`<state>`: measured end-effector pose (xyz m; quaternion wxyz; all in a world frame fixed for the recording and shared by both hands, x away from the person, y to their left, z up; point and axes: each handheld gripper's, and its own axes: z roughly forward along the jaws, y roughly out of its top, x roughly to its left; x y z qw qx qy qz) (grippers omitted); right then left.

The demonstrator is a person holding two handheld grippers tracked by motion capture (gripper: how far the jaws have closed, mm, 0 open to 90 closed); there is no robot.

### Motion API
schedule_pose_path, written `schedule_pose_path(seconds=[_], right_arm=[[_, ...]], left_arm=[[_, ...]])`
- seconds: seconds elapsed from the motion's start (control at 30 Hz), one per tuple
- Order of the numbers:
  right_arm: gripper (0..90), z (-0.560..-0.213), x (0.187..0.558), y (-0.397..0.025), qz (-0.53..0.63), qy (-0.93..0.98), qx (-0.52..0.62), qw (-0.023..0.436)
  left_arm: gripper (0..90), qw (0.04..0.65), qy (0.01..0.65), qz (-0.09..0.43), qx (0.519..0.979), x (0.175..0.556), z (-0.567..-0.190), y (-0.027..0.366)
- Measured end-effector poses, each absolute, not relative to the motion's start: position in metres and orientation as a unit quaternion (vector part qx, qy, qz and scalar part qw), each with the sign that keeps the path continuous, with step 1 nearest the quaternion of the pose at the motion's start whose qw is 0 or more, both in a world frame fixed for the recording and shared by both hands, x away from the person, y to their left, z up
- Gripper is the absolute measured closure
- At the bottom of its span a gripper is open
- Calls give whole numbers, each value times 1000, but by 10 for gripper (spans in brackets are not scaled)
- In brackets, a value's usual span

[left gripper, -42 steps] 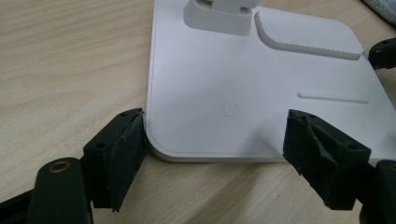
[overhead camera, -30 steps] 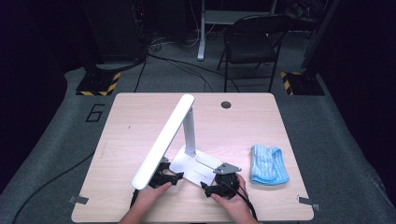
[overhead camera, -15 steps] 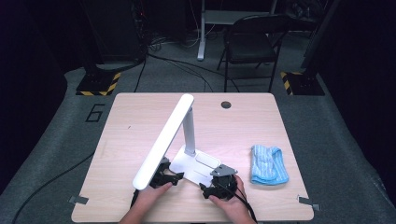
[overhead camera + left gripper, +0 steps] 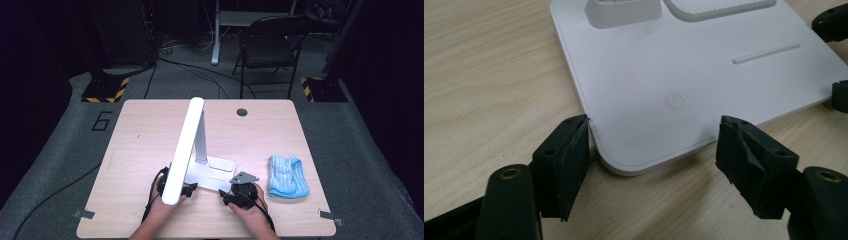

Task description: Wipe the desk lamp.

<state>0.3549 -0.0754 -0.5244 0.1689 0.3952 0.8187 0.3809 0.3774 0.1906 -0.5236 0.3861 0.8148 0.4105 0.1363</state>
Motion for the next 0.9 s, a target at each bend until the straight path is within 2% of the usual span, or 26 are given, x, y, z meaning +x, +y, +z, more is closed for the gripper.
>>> schedule_pose_path(seconds=[0.27,0.63,0.9], right_arm=[[429,-525,365,-85,379,813,410,168],[453,-526,371,-88,382,807,414,177],[438,-527,369,-87,381,806,417,178]], left_arm=[[335,391,413,133,812,378,-523,186],[332,388,413,134,813,376,-523,184],[329,392,410,132,813,377,-523,185]])
